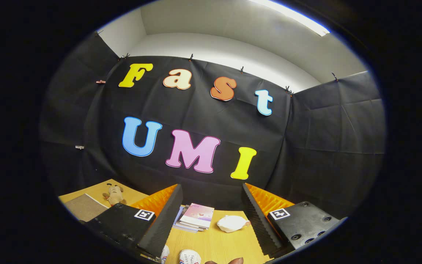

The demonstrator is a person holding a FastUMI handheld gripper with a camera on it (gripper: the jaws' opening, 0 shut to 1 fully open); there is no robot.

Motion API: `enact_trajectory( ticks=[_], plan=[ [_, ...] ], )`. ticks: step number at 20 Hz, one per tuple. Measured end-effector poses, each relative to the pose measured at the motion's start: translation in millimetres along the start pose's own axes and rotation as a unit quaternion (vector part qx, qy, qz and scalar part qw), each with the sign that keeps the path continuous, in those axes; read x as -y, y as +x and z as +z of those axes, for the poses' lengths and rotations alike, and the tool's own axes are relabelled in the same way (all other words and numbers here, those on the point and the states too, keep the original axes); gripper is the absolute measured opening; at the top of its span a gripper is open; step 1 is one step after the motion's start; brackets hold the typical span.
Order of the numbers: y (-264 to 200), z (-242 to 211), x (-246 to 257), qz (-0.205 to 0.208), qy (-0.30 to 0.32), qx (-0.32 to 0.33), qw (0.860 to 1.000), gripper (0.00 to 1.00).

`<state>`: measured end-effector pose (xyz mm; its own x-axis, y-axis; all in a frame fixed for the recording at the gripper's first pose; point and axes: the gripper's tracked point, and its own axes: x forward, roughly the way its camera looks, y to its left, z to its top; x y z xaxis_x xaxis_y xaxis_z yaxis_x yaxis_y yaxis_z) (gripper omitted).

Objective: Open the storage box then place both shoes into the box .Put the left shoe in first, then the right shoe, with the right side of both shoes facing outward in a uniform manner.

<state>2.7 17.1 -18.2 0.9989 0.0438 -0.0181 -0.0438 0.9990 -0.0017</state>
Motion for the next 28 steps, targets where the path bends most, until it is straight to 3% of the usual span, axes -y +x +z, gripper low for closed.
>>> enact_trajectory(
  ticks=[9, 14, 18, 20, 24, 28],
  plan=[
    [6.8, -9.3, -31.0, 0.024, 0.006, -0.001, 1.0, 0.97],
    [12.5, -42.1, -77.5, 0.12, 0.069, -0.039, 0.99, 0.97],
    [12.4, -64.2, -125.8, 0.214, 0.083, -0.051, 0.972, 0.97],
    [7.7, -78.5, -156.0, 0.276, 0.097, -0.061, 0.954, 0.97],
    [-8.2, -105.5, -214.5, 0.387, 0.163, -0.093, 0.903, 0.97],
    [-36.3, -143.2, -273.8, 0.5, 0.245, -0.169, 0.814, 0.98]
  ],
)
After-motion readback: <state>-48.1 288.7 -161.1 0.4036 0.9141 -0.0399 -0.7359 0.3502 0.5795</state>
